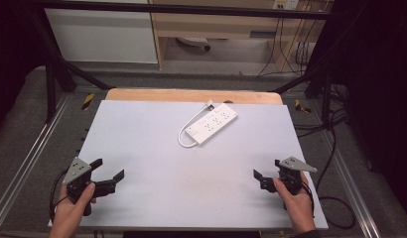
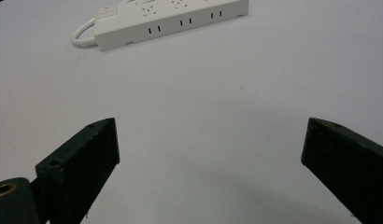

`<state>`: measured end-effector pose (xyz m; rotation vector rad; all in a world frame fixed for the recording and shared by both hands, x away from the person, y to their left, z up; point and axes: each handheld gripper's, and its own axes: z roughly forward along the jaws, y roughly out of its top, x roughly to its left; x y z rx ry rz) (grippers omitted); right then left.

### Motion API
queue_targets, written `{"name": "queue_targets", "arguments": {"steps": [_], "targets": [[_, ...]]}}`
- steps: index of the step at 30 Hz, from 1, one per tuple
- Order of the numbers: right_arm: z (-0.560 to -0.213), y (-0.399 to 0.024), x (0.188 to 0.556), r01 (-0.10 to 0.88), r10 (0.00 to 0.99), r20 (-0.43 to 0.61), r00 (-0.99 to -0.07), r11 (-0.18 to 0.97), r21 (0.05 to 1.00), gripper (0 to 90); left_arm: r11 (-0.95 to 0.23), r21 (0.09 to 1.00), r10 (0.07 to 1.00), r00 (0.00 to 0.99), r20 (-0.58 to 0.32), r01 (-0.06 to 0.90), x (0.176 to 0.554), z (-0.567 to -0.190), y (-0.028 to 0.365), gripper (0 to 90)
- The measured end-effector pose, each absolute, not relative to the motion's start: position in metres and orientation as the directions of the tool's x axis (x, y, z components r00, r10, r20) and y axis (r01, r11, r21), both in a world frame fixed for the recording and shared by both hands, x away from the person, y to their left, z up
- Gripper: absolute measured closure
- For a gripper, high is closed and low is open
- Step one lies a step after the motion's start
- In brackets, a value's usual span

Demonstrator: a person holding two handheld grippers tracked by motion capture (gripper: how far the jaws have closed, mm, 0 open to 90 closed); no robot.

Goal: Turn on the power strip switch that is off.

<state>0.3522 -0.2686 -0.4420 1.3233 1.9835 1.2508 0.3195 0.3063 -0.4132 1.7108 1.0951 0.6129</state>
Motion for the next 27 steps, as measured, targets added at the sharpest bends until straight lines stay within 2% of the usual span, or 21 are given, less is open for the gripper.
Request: {"name": "queue_targets", "arguments": {"steps": [15, 27], "targets": [[-0.436, -0.268, 0.353, 0.471, 0.89, 0.125, -0.438, 0.109, 0.876, 3.2, -0.129, 0.906, 0.889, 0.453, -0.074, 0.403, 0.323, -0.416, 0.304, 6.8], [-0.41, -0.265, 0.367, 0.456, 0.888, 0.129, -0.441, 0.098, 0.885, 3.8, -0.129, 0.911, 0.889, 0.453, -0.068, 0.391, 0.34, -0.416, 0.304, 6.7]]}}
